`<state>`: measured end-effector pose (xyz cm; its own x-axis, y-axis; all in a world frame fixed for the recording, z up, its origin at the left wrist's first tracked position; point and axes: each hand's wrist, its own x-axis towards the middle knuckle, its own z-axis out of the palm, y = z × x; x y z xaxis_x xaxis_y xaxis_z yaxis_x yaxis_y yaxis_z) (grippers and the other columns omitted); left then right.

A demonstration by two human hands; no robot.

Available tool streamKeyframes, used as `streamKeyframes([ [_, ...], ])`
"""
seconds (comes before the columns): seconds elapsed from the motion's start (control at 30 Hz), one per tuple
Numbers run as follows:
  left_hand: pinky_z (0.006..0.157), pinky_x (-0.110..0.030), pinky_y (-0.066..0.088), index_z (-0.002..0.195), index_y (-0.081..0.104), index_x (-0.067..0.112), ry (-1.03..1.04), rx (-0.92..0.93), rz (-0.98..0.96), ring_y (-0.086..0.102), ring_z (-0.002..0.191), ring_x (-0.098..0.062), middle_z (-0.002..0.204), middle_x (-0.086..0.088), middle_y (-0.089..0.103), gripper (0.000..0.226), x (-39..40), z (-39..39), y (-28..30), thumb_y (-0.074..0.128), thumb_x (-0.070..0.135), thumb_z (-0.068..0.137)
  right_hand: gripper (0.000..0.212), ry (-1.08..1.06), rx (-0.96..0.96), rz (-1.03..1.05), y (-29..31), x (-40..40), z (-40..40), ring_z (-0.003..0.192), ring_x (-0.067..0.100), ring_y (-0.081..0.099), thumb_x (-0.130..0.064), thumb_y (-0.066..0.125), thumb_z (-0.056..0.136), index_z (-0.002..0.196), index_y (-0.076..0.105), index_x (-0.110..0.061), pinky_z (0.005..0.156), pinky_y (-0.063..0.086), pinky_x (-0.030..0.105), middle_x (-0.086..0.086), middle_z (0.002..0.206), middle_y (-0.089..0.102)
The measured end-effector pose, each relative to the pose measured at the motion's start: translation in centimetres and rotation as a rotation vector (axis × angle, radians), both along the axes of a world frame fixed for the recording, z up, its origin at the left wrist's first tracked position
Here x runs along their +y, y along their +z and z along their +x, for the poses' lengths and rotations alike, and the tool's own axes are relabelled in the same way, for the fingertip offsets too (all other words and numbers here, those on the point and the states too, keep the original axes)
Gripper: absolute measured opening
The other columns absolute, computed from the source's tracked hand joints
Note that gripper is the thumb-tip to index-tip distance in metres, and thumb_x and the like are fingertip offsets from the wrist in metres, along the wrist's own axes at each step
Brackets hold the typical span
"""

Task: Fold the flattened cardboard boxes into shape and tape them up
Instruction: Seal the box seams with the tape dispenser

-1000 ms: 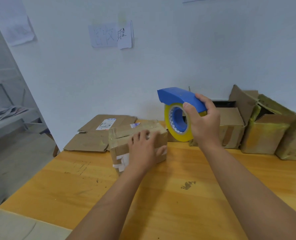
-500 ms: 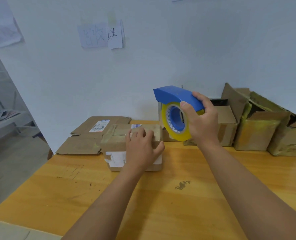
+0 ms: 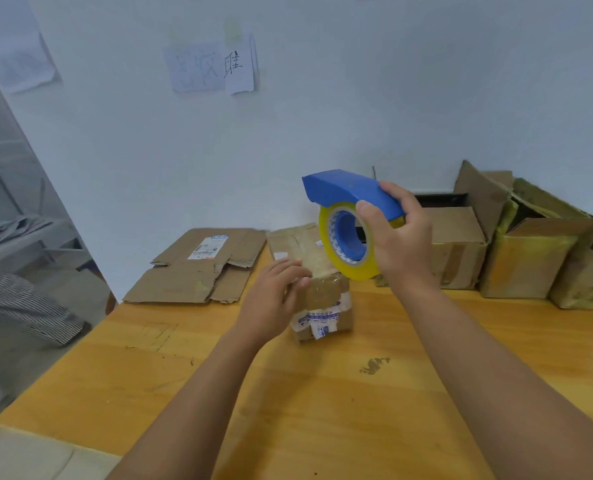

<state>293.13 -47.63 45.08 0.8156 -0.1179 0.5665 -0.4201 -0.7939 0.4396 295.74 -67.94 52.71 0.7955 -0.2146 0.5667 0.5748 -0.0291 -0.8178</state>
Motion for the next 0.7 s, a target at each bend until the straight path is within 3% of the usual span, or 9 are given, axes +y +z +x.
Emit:
streamKeyframes([
  [0.17, 0.103, -0.005, 0.025, 0.112, 0.072, 0.013, 0.003, -0.048, -0.016, 0.038, 0.125, 0.005, 0.123, 0.011, 0.062, 0.021, 1.2, 0.2, 0.6, 0.055, 0.01, 0.1, 0.045, 0.03, 0.024, -0.028, -0.7, 0.8, 0.3, 0.103, 0.002, 0.06, -0.047, 0.067, 0.078, 0.121, 0.058, -0.036, 0.079, 0.053, 0.015, -0.019, 0.115, 0.059],
  [0.27, 0.1, -0.013, 0.038, 0.111, 0.071, 0.014, 0.001, -0.044, 0.002, 0.046, 0.119, 0.006, 0.124, 0.005, 0.065, 0.018, 2.3, -0.1, 0.4, 0.057, 0.014, 0.099, 0.042, 0.05, 0.027, -0.031, -1.3, 1.6, 0.4, 0.103, 0.001, 0.06, -0.037, 0.07, 0.084, 0.124, 0.059, -0.031, 0.077, 0.051, 0.012, -0.017, 0.115, 0.059],
  [0.37, 0.083, -0.01, 0.046, 0.106, 0.067, 0.016, 0.013, 0.012, -0.088, 0.052, 0.105, 0.009, 0.115, 0.008, 0.06, 0.018, 2.2, -0.5, -0.2, 0.063, 0.03, 0.096, 0.036, 0.062, 0.033, -0.012, -1.6, 2.2, 0.6, 0.096, -0.013, 0.057, -0.027, 0.071, 0.09, 0.123, 0.059, -0.029, 0.071, 0.047, 0.006, -0.02, 0.112, 0.058],
  [0.5, 0.084, -0.014, 0.044, 0.105, 0.063, 0.017, 0.039, 0.025, -0.126, 0.048, 0.107, -0.005, 0.113, 0.01, 0.054, 0.018, 1.5, -0.3, -0.7, 0.065, 0.032, 0.095, 0.035, 0.061, 0.04, -0.018, -1.6, 2.3, 0.8, 0.092, -0.015, 0.056, -0.026, 0.07, 0.092, 0.125, 0.059, -0.027, 0.069, 0.047, 0.005, -0.017, 0.112, 0.058],
  [0.7, 0.08, -0.001, 0.032, 0.097, 0.065, 0.025, 0.072, 0.075, -0.228, 0.041, 0.112, -0.006, 0.11, 0.009, 0.051, 0.016, 0.8, -0.1, -0.8, 0.068, 0.04, 0.091, 0.032, 0.053, 0.041, -0.006, -1.7, 2.2, 0.8, 0.093, -0.011, 0.058, -0.025, 0.069, 0.092, 0.123, 0.059, -0.028, 0.071, 0.047, 0.007, -0.015, 0.112, 0.06],
])
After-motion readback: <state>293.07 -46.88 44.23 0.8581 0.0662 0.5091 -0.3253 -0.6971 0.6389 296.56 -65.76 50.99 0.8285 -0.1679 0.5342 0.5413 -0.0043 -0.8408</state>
